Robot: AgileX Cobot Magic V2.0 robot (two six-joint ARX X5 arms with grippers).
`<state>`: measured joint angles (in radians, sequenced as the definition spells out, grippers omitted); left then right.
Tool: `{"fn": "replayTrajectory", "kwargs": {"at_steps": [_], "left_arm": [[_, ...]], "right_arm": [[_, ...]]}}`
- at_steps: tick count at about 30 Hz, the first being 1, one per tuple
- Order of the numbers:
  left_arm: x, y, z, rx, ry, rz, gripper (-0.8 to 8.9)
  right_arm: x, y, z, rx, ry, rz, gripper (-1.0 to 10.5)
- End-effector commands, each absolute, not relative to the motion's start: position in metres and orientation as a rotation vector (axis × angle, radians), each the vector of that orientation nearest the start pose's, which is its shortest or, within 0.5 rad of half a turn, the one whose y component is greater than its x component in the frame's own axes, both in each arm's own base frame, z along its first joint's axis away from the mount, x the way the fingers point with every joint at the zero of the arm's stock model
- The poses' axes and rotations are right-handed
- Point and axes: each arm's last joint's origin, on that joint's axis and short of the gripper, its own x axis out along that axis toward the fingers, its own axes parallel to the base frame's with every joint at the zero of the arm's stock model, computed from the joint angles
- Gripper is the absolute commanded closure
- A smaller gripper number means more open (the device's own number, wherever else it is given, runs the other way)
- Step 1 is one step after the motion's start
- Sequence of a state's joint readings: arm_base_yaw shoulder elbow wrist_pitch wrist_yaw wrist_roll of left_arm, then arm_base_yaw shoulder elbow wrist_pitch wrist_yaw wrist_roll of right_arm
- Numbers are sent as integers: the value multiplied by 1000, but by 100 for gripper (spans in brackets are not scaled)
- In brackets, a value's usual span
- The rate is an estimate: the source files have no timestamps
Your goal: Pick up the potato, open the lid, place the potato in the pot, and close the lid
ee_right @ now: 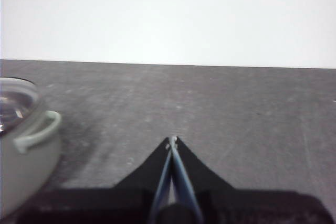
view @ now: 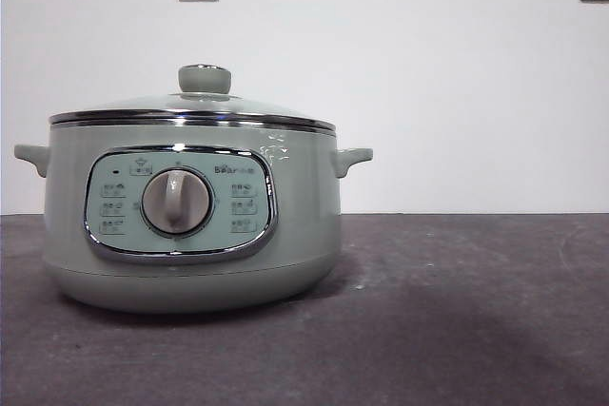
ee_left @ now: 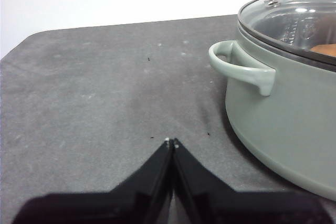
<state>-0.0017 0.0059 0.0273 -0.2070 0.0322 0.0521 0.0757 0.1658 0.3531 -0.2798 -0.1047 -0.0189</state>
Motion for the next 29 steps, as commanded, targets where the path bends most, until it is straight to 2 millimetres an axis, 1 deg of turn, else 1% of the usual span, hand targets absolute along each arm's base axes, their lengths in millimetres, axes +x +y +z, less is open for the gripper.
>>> {"fn": "replayTrajectory", "kwargs": {"at_steps": [1, 6, 8, 11, 15, 23, 25, 29], "left_arm": [[95, -1, 148, 49, 194, -32, 817], [95, -1, 148, 50, 194, -33, 817], [95, -1, 148, 50, 194, -33, 817], [95, -1, 148, 49, 194, -32, 817], [95, -1, 148, 50, 194, -33, 817], [95, -1, 148, 49, 194, -32, 817], [95, -1, 148, 50, 194, -33, 817], [95, -1, 148, 49, 194, -32, 817]], "right_arm": [[86, 7, 221, -23, 49, 156, 946], [90, 7, 191, -24, -23, 149, 946], [93, 7, 181, -17, -24, 152, 946], [95, 8, 171, -12, 1, 160, 946], [97, 10, 162, -8, 34, 176, 946], [95, 10, 148, -1, 176, 178, 946], [96, 10, 148, 33, 185, 174, 946], [96, 10, 147, 35, 202, 167, 946]]}}
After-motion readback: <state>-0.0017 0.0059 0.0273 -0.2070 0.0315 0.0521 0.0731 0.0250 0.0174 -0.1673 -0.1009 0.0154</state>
